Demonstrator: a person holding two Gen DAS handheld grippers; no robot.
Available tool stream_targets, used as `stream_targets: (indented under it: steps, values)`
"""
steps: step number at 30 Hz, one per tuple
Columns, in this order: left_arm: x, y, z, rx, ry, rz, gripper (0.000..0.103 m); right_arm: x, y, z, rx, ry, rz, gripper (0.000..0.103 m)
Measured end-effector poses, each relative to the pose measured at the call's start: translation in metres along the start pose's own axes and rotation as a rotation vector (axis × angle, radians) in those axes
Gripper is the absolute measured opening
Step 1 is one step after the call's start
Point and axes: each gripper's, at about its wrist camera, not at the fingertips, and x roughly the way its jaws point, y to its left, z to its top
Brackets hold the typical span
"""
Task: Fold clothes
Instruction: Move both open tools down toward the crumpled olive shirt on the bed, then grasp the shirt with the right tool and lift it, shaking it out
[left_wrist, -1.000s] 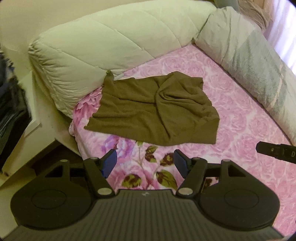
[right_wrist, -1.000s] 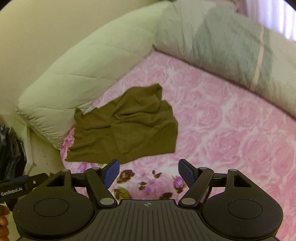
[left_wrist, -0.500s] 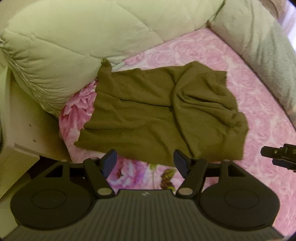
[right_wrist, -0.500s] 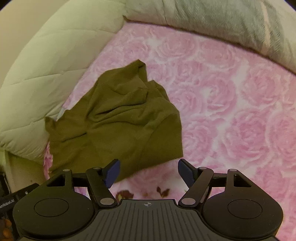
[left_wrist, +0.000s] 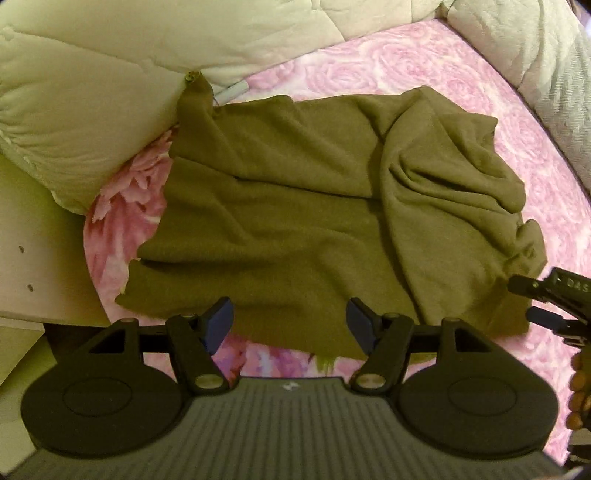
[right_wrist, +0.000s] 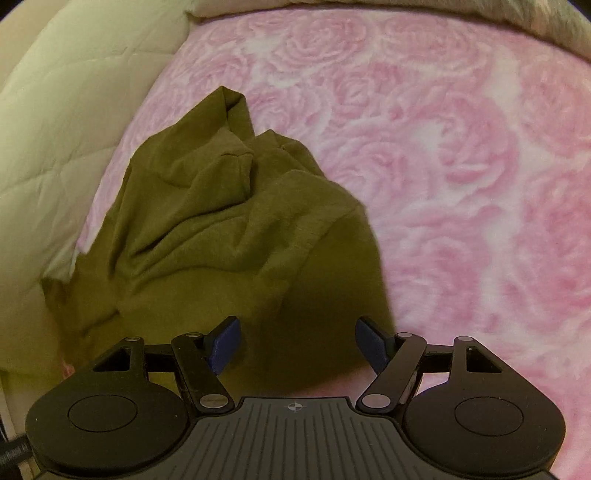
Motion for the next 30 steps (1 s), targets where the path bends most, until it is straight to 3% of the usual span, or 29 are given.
stream_targets:
  steps: [1, 2, 3, 5, 6, 13, 17, 23, 30]
  values:
    - [0.001, 0.001, 0.001, 0.000, -0.002, 0.002, 0.064, 0.006, 0.001, 0.000, 0.011, -0.009, 0.006, 0.068]
    - [0.002, 0.001, 0.002, 0.000, -0.005, 0.004, 0.064, 0.013, 0.004, 0.000, 0.004, -0.012, 0.002, 0.045]
    - [0.003, 0.002, 0.002, 0.000, -0.007, 0.006, 0.064, 0.019, 0.007, 0.000, -0.006, -0.010, 0.001, 0.032]
    - [0.002, 0.003, 0.004, -0.003, -0.013, 0.006, 0.064, 0.025, 0.013, -0.001, -0.033, -0.024, -0.013, 0.020]
    - [-0.001, 0.004, 0.004, -0.004, -0.018, 0.004, 0.064, 0.027, 0.016, -0.001, -0.046, -0.033, -0.018, 0.009]
    - [-0.031, -0.002, 0.008, 0.014, -0.074, -0.024, 0.064, -0.050, 0.018, -0.016, -0.079, -0.181, 0.095, 0.001]
    - [-0.061, -0.014, 0.007, 0.036, -0.128, -0.065, 0.064, -0.126, 0.027, -0.027, -0.165, -0.375, 0.122, 0.001]
    - [-0.120, -0.043, -0.005, 0.106, -0.215, -0.141, 0.064, -0.234, 0.021, -0.045, -0.165, -0.600, 0.168, 0.001]
    - [-0.192, -0.095, -0.044, 0.201, -0.309, -0.251, 0.064, -0.369, -0.009, -0.084, -0.171, -0.866, 0.186, 0.001]
